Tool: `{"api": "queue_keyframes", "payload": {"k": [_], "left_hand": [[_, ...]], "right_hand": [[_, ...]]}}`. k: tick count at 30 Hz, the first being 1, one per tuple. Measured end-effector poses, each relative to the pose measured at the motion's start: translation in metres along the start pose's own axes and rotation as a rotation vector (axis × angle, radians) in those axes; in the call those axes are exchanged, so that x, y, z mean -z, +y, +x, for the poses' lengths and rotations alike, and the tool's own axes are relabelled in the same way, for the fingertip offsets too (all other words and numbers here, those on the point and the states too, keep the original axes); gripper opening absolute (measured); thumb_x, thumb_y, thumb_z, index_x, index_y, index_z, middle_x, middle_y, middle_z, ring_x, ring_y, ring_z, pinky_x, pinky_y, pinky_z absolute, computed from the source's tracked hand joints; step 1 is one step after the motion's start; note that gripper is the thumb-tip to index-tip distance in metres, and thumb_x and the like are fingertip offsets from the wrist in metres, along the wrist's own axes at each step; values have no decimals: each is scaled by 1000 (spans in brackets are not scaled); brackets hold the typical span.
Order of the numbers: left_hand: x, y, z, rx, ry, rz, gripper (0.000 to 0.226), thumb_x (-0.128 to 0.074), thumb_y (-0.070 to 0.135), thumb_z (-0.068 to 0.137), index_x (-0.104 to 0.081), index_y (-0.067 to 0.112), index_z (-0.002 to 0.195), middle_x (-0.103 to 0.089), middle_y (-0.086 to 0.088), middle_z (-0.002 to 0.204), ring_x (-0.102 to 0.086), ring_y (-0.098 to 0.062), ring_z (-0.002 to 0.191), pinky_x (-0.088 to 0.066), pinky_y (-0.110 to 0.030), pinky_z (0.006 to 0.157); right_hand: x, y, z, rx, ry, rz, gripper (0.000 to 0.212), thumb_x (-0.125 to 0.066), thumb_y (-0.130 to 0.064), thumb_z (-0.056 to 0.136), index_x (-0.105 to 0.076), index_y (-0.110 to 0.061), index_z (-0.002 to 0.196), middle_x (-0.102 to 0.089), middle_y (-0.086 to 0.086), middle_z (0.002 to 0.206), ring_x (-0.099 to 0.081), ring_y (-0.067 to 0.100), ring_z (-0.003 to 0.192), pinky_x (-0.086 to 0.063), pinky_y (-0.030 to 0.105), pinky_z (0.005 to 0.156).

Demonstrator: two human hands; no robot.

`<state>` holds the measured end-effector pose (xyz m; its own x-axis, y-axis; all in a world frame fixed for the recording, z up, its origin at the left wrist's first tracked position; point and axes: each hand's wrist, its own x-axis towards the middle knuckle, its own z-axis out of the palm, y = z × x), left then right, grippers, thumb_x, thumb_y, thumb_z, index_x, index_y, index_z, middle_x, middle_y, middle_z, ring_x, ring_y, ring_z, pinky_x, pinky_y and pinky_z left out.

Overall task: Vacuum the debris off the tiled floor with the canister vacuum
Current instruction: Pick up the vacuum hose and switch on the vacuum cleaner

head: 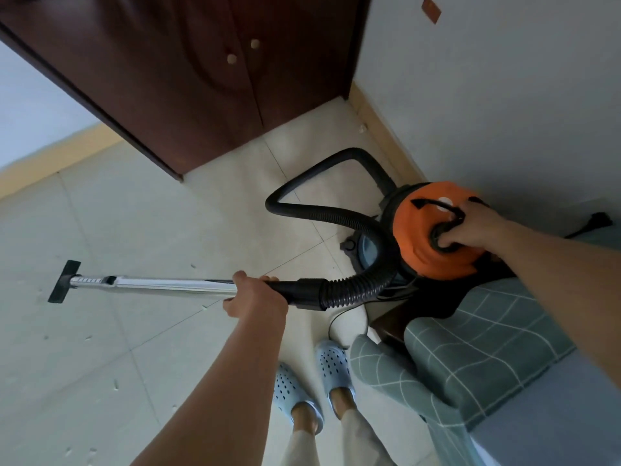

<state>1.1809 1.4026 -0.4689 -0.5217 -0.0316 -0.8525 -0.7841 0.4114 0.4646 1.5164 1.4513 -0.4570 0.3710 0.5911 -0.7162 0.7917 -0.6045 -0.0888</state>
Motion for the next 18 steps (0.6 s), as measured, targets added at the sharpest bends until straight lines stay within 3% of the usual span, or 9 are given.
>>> {"api": "queue_keyframes", "payload": {"k": [3, 10, 18], "left_hand": [[7, 6, 6, 4, 15, -11, 42, -56, 27, 89, -47, 20, 129, -52, 1, 56, -49, -15, 44, -46, -23, 53], [36, 33, 32, -10, 66, -55, 41, -59, 27, 89, -50, 19, 129, -53, 1, 59, -50, -14, 44, -46, -23, 50], [77, 65, 71, -22, 83, -96, 37, -61, 24, 88, -54, 14, 123, -53, -2, 58, -50, -17, 47, -48, -28, 52]], "right_hand": [[-9, -20, -5, 37, -11, -6, 70, -91, -33, 64, -58, -15, 124, -62, 16, 123, -60, 37, 113, -54, 45, 95], [-35, -84, -28, 155, -71, -58, 98, -85, -32, 75, -33, -22, 158, -51, 14, 144, -58, 39, 121, -56, 53, 94], [-54, -136, -45, 266, -94, -275, 90, -83, -34, 74, -38, -30, 151, -53, 11, 139, -54, 38, 124, -49, 45, 100]]}}
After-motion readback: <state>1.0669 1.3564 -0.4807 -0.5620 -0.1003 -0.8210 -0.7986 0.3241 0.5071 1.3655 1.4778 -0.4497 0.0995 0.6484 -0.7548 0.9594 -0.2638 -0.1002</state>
